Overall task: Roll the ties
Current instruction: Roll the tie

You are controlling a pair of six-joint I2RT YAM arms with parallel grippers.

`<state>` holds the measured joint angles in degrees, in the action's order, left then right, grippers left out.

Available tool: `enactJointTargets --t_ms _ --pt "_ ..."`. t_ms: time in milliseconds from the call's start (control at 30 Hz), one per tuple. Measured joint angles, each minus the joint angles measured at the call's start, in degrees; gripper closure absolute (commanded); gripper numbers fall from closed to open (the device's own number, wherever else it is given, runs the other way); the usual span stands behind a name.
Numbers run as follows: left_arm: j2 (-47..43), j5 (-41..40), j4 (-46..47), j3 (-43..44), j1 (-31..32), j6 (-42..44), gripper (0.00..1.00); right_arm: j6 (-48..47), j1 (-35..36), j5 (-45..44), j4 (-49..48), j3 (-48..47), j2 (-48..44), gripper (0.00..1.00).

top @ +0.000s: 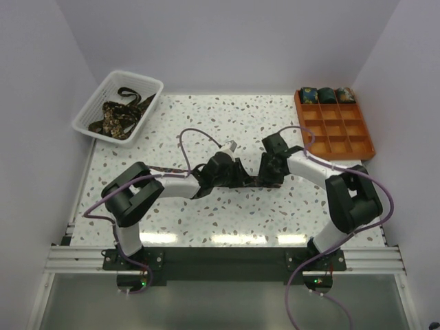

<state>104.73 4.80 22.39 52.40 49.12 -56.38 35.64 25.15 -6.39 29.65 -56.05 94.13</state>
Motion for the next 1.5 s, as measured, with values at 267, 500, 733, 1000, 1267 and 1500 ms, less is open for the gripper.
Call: enactJointTargets --t_ms 267,500,733,1000,1267,1500 --pt "1.0 0.1 -0.4 1.0 0.3 0.0 0.75 1.1 -2.7 4.7 -3.6 2.5 -2.1 0.39" --pt "1.4 0.2 -0.7 1.4 0.7 0.0 0.75 2.3 -5.5 8.2 -6.4 4.9 -3.2 0.64" --pt "1.5 0.2 -0.8 1.7 0.9 0.0 0.75 2.8 -6.2 9.8 -8.0 5.9 -3.3 0.82" --pt "3.1 0.2 -0.9 3.8 1.5 0.0 0.75 3.2 -7.2 12.1 -9.8 6.8 -3.3 0.96" --pt "6.9 0.3 -1.2 7.6 1.6 0.0 0.75 3.4 -8.0 13.7 -10.4 7.1 -3.3 0.96" --pt "9.0 0.3 -1.7 10.1 1.9 0.0 0.75 3.2 -8.2 15.1 -11.0 7.4 -3.3 0.95"
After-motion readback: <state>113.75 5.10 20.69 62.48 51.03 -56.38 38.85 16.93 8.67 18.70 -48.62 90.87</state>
